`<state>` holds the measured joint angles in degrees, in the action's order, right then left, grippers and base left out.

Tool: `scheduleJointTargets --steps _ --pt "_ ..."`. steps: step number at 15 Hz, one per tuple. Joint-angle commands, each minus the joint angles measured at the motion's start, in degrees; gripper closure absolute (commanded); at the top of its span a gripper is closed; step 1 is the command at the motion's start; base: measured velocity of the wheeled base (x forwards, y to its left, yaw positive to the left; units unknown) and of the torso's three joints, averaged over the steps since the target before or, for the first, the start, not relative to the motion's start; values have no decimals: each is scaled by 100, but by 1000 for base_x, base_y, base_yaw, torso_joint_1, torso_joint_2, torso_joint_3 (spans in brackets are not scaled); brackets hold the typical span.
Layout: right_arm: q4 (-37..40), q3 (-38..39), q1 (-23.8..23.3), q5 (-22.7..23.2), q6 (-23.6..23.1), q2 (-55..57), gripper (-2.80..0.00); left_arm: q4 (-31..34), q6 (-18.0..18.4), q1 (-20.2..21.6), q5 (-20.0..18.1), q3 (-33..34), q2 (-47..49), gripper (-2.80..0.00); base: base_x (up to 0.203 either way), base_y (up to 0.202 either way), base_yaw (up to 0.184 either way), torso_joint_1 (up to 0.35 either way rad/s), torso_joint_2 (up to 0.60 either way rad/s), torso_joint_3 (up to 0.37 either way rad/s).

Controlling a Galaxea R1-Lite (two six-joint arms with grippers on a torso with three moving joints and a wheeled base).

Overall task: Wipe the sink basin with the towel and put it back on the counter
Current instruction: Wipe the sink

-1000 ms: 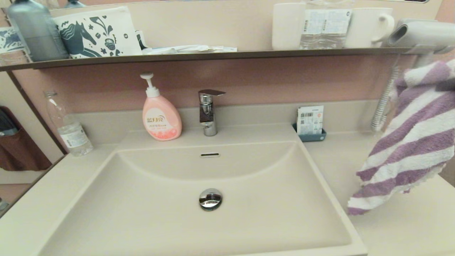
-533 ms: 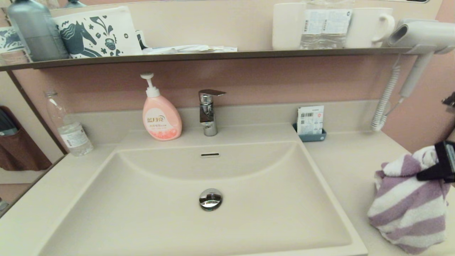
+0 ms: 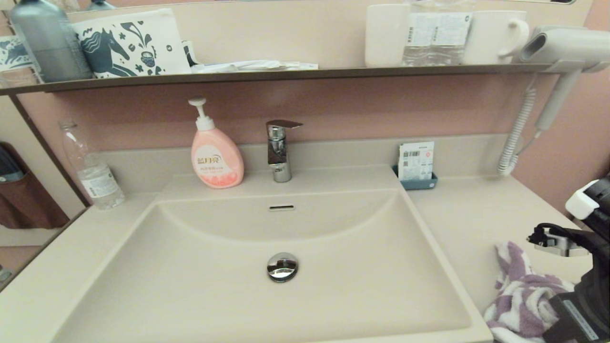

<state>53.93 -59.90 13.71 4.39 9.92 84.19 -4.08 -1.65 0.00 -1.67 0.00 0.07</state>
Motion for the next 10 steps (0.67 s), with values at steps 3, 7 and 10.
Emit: scheduleJointTargets --steps 3,7,10 --pt "-271 107 -7 600 -98 552 0 -5 -2 0 0 0 1 0 0 0 0 0 0 0" --pt "-548 214 -498 1096 -962 841 0 -5 -2 0 0 0 1 0 0 0 0 0 0 0" --pt "-1292 348 -788 1343 -1068 1025 0 -5 -2 0 0 0 1 0 0 0 0 0 0 0"
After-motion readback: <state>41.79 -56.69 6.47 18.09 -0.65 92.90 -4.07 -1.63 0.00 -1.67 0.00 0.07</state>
